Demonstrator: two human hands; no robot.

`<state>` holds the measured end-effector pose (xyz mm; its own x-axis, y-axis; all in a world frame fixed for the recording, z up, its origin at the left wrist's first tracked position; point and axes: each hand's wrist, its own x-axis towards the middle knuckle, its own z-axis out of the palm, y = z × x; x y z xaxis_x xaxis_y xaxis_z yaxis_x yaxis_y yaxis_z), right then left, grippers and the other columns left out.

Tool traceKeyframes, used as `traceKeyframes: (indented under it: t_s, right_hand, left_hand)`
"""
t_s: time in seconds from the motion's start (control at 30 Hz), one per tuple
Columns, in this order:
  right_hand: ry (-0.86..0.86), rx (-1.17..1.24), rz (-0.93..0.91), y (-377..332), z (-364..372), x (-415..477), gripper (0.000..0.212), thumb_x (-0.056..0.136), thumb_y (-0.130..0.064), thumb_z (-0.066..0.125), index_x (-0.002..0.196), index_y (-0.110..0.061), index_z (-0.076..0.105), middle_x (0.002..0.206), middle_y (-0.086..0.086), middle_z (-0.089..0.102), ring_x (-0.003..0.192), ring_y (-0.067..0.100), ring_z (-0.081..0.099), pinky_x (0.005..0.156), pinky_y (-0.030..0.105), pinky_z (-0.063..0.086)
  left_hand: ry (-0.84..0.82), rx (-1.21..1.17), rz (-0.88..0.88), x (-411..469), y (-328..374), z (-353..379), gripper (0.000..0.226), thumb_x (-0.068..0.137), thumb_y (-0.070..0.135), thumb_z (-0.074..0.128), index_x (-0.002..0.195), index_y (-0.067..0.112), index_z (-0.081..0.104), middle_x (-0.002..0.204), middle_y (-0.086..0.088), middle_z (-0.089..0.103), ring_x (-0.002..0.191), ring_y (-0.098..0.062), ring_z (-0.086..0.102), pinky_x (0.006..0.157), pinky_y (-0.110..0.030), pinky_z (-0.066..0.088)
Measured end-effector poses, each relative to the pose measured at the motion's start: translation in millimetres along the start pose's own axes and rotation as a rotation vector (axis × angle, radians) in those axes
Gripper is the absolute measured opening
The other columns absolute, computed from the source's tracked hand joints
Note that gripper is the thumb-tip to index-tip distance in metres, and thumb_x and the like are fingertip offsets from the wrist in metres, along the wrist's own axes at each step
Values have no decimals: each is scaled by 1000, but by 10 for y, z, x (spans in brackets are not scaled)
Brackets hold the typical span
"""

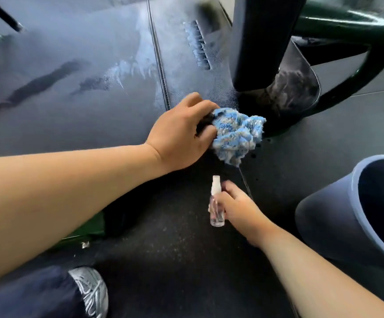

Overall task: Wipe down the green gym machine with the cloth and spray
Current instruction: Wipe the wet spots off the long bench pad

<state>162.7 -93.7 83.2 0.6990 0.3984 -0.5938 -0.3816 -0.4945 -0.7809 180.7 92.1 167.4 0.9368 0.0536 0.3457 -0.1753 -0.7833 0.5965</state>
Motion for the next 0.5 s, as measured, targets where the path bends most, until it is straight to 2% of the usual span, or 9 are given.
traceKeyframes:
  t_s: [0.1, 0.2, 0.23, 0.3, 0.37, 0.43, 0.5]
  right_hand:
    - [-133, 231, -87, -560, 132, -35, 31, 92, -7, 37, 98, -19, 65, 72, 5, 55, 59, 16, 54, 59, 31, 41]
    - [-182, 301, -197, -930, 279, -11, 40, 95, -13, 33, 99, -24, 71, 68, 1, 53, 54, 12, 47, 53, 25, 36]
    - [-207, 333, -216, -1079, 354, 7, 40, 96, -15, 32, 100, -26, 70, 67, 1, 52, 53, 13, 46, 51, 25, 35]
    - [-273, 394, -236, -1324, 508, 45, 35, 99, -18, 34, 106, -31, 66, 68, 5, 52, 53, 15, 45, 52, 26, 34]
    - [-332, 434, -247, -1528, 619, 64, 36, 101, -18, 35, 114, -38, 62, 69, 6, 52, 54, 16, 45, 55, 28, 35]
    - [-368, 380, -273, -1747, 811, 120, 43, 101, -15, 36, 119, -46, 61, 70, 6, 50, 55, 14, 44, 56, 28, 36]
    - [-344, 235, -318, -1885, 940, 211, 46, 100, -11, 41, 120, -48, 58, 70, 4, 45, 54, 13, 43, 51, 25, 39]
  left_hand:
    - [159, -35, -81, 213, -126, -420, 48, 77, 35, 31, 95, 5, 64, 96, -2, 52, 87, -24, 50, 76, -31, 40]
    - [286, -50, -289, 312, -444, -869, 43, 78, 29, 35, 102, 7, 64, 111, -9, 61, 103, -27, 55, 91, -30, 44]
    - [307, -49, -396, 304, -579, -1031, 40, 76, 27, 37, 102, 11, 62, 106, -10, 64, 100, -29, 58, 89, -30, 47]
    - [355, -143, -568, 207, -845, -1290, 26, 75, 19, 43, 98, 19, 56, 92, -9, 63, 81, -34, 63, 76, -41, 57]
    - [381, -206, -644, 68, -1073, -1480, 37, 76, 4, 43, 100, 30, 56, 98, -5, 62, 73, -34, 64, 65, -46, 59]
    - [413, -136, -692, -111, -1322, -1763, 49, 74, 1, 38, 100, 35, 63, 102, -4, 66, 68, -34, 63, 57, -42, 59]
    - [483, -166, -806, -203, -1508, -1960, 40, 79, 1, 39, 93, 26, 67, 88, -8, 68, 57, -31, 59, 47, -36, 55]
